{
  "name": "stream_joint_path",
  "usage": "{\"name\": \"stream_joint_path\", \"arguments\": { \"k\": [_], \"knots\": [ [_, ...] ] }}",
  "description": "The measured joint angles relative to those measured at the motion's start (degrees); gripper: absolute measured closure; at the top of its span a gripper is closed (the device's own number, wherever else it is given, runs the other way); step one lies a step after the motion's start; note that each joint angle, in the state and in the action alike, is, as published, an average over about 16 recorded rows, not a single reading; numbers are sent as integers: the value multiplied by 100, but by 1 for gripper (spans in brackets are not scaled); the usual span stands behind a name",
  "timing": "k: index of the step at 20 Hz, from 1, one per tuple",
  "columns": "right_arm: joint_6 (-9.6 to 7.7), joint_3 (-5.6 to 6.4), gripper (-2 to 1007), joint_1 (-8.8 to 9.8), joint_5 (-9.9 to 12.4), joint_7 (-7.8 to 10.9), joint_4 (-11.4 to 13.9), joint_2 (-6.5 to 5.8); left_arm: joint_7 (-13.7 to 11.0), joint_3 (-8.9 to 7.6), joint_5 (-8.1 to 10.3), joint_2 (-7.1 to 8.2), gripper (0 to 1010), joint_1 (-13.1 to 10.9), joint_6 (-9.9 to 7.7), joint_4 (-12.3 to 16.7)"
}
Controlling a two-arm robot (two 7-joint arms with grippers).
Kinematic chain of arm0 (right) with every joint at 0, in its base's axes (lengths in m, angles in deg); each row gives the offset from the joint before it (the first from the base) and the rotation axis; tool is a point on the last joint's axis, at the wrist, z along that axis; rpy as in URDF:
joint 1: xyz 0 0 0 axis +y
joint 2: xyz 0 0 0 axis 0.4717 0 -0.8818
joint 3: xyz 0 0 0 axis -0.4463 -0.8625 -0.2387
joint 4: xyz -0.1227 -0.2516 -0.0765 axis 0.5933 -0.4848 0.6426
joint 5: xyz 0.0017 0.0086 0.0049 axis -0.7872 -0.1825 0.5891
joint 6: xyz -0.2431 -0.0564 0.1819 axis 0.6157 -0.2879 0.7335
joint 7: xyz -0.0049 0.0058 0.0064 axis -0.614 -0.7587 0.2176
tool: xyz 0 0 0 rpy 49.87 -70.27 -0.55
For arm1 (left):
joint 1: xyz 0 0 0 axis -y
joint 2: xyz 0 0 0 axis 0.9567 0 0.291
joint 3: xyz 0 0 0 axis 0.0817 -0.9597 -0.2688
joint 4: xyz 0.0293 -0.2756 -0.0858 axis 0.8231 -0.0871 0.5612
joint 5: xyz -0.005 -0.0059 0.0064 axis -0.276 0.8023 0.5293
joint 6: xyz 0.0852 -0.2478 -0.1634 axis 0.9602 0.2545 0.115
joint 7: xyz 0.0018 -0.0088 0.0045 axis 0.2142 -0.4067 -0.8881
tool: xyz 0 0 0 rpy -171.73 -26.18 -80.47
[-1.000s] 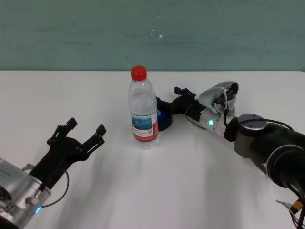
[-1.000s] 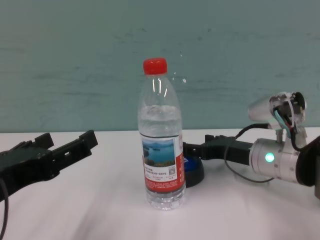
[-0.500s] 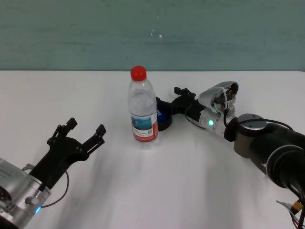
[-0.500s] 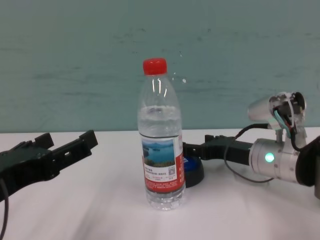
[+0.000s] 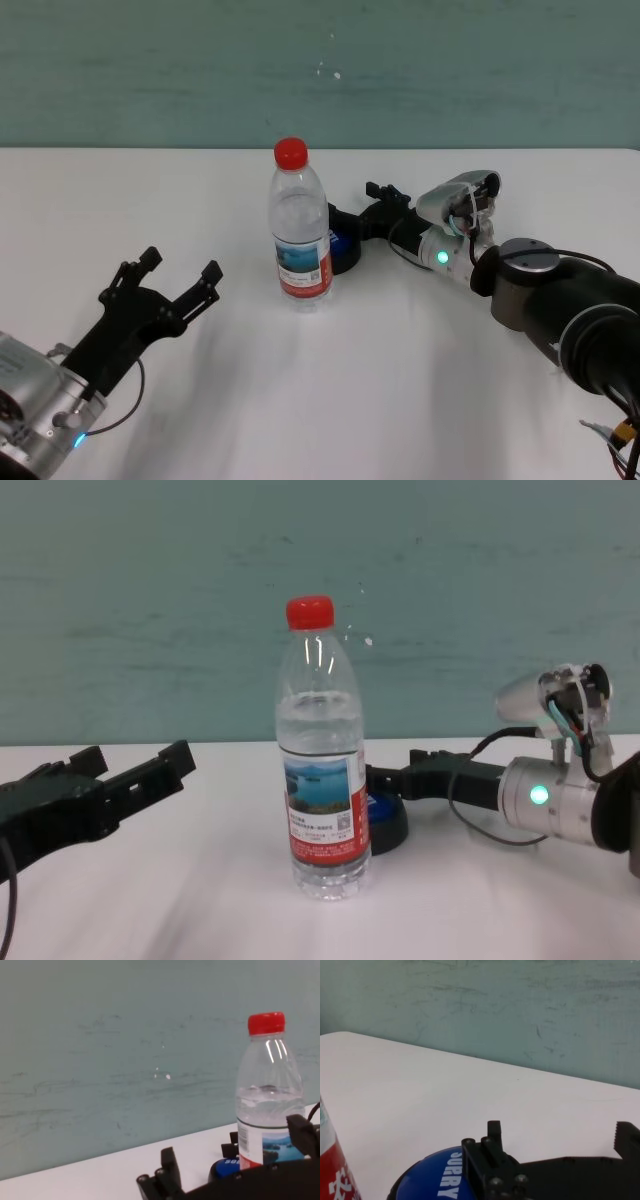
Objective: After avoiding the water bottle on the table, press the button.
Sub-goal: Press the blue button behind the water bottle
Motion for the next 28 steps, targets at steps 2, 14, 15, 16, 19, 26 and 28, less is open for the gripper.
{"name": "stream_joint_path", "arguments": {
  "k": [2, 14, 15, 16, 19, 26, 28],
  "knots": [
    [-1, 2, 1, 1, -2, 0, 3, 0, 0, 0, 0, 0, 0, 0, 0, 0],
    [-243, 509, 1, 310, 510, 313, 467, -114, 0, 0, 2, 0, 0, 0, -1, 1],
    [-256, 535, 1, 326, 538, 330, 492, -120, 0, 0, 2, 0, 0, 0, -1, 1],
    [-267, 560, 1, 341, 563, 345, 515, -125, 0, 0, 2, 0, 0, 0, -1, 1],
    [-278, 585, 1, 355, 589, 360, 537, -131, 0, 0, 1, 0, 0, 0, -1, 1],
    [-191, 351, 1, 261, 400, 230, 415, -91, 0, 0, 1, 0, 0, 0, 0, 0],
    [-235, 289, 1, 348, 394, 175, 603, -120, 0, 0, 1, 0, 0, 0, 0, 0]
  ]
}}
